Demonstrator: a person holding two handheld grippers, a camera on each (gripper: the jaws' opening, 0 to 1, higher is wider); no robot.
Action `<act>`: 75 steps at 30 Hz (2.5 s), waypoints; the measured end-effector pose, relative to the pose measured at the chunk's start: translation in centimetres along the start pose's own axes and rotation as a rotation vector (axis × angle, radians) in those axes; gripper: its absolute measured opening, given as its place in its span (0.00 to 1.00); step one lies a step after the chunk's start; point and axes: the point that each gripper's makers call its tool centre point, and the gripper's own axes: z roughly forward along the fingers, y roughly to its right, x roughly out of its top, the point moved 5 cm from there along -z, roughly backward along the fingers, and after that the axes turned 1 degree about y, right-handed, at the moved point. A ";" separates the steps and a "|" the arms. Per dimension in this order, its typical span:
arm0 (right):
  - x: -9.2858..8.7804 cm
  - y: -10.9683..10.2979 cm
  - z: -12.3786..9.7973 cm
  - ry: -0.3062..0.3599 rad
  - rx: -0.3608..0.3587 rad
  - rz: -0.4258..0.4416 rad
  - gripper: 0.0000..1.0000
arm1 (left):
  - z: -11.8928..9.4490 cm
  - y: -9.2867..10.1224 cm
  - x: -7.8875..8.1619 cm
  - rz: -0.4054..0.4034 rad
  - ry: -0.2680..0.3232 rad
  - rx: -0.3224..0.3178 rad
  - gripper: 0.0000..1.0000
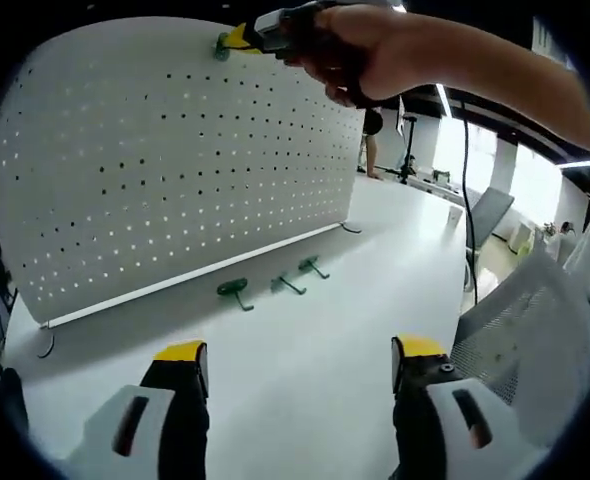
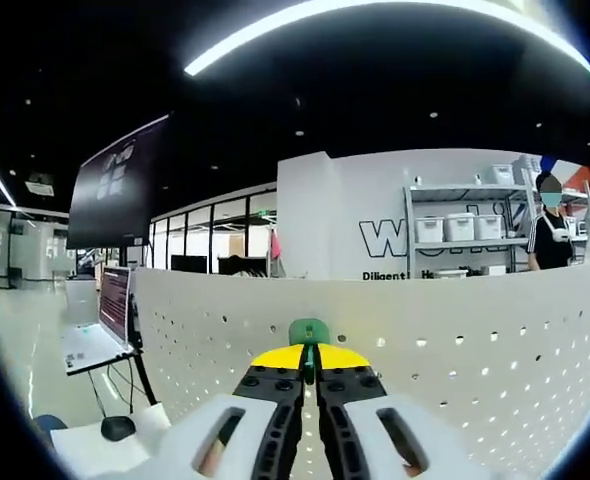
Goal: Insert the hook assembly into the mounting plate slot until the hook locks in place.
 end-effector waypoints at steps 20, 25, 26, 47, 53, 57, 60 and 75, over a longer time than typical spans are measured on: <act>-0.6 -0.3 0.8 -0.019 -0.006 -0.007 0.01 | -0.2 -0.3 -0.2 -0.016 0.000 0.004 0.75; -0.6 -0.4 0.9 -0.019 -0.029 -0.002 0.01 | -0.3 -0.2 -0.2 -0.019 0.005 0.005 0.75; -0.6 -0.4 0.9 -0.019 -0.034 -0.001 0.01 | -0.4 -0.2 -0.2 -0.020 0.005 0.004 0.75; -0.8 -1.6 1.9 -0.055 -0.293 0.037 0.01 | -0.3 0.9 0.2 -0.013 0.028 -0.041 0.74; -0.9 -1.7 2.0 -0.058 -0.323 0.042 0.02 | -0.4 0.7 0.2 -0.019 0.035 -0.036 0.74; -0.9 -1.7 2.1 -0.057 -0.339 0.060 0.02 | -0.4 0.6 0.3 -0.024 0.039 -0.036 0.74; -1.0 -1.8 1.9 -0.050 -0.343 0.064 0.02 | -0.3 0.8 0.2 -0.016 0.036 -0.039 0.73; -1.0 -2.1 1.4 -0.054 -0.229 0.067 0.10 | -0.2 0.7 0.1 -0.010 0.020 -0.027 0.72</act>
